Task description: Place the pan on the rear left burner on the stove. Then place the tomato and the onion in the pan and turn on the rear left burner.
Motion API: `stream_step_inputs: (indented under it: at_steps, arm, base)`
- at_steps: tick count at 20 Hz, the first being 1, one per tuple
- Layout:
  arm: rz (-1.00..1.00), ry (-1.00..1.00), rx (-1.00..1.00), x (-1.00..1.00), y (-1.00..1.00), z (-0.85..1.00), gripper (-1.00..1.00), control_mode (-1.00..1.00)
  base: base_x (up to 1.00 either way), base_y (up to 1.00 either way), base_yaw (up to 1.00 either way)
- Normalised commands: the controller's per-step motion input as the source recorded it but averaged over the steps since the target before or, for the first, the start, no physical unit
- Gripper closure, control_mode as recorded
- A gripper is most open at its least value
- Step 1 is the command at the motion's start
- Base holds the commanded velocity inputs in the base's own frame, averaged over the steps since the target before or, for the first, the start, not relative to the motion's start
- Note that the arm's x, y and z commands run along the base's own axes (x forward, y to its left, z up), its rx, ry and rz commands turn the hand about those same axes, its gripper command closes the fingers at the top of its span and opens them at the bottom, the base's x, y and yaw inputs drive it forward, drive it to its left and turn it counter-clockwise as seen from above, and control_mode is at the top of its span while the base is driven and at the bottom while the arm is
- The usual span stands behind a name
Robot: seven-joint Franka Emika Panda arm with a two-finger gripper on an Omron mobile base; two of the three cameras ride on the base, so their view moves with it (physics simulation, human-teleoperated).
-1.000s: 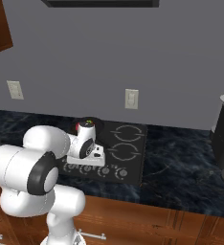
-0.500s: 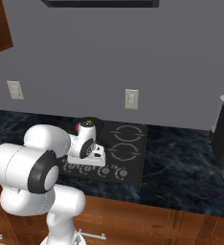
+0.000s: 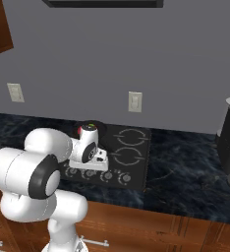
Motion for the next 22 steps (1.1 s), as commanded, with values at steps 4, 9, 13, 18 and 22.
stream_step_inputs:
  at_steps: [4,9,13,18,22]
  arm:
    - [0.0,0.0,0.0,0.0,0.0,0.0,1.0,-1.0]
    - [0.0,0.0,0.0,0.0,0.0,0.0,1.0,-1.0]
    - [0.0,0.0,0.0,0.0,0.0,0.0,1.0,-1.0]
    - [0.01,0.0,0.0,0.0,0.03,-0.04,1.0,-1.0]
    - [0.14,0.0,0.0,-0.09,0.0,-0.06,1.0,-1.0]
  base:
    - [0.0,0.0,0.0]
    - [0.0,0.0,0.0]
    - [0.0,0.0,0.0]
    - [0.0,0.0,0.0]
    - [0.0,0.0,0.0]
